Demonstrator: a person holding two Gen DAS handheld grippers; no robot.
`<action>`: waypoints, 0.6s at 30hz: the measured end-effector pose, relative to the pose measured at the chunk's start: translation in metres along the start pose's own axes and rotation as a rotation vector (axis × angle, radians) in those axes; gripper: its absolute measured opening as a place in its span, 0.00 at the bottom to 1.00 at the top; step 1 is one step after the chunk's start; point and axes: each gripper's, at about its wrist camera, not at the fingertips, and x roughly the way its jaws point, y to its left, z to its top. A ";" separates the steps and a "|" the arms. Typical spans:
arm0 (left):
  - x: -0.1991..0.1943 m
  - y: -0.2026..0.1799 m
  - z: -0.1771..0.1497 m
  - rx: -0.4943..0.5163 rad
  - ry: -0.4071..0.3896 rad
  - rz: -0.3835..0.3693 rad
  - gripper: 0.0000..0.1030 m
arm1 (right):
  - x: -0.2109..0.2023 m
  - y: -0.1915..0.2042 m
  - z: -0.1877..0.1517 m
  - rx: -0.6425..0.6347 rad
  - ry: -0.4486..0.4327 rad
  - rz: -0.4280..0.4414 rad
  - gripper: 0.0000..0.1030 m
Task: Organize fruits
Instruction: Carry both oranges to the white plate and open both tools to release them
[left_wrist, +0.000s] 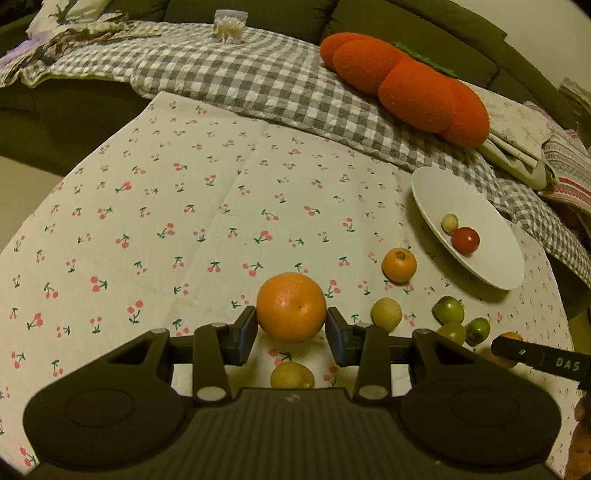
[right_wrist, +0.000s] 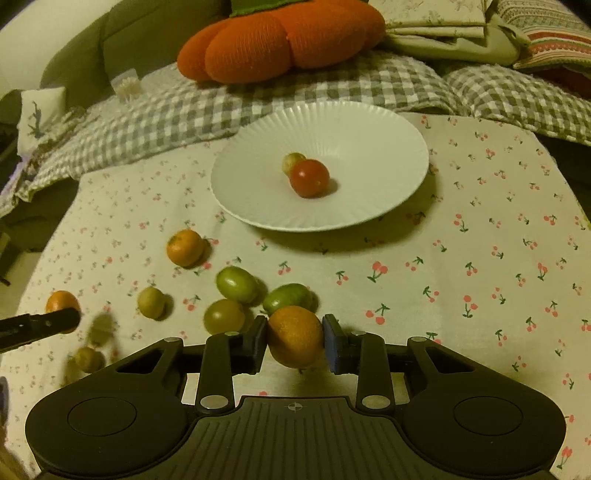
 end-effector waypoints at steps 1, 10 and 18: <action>0.000 -0.001 0.000 0.005 -0.001 0.002 0.37 | -0.002 0.000 0.000 0.005 -0.002 0.011 0.29; -0.002 -0.026 0.003 0.081 -0.031 -0.007 0.37 | -0.019 -0.010 0.009 0.052 -0.047 0.053 0.29; -0.009 -0.059 0.006 0.196 -0.075 -0.011 0.37 | -0.026 -0.019 0.013 0.080 -0.067 0.064 0.29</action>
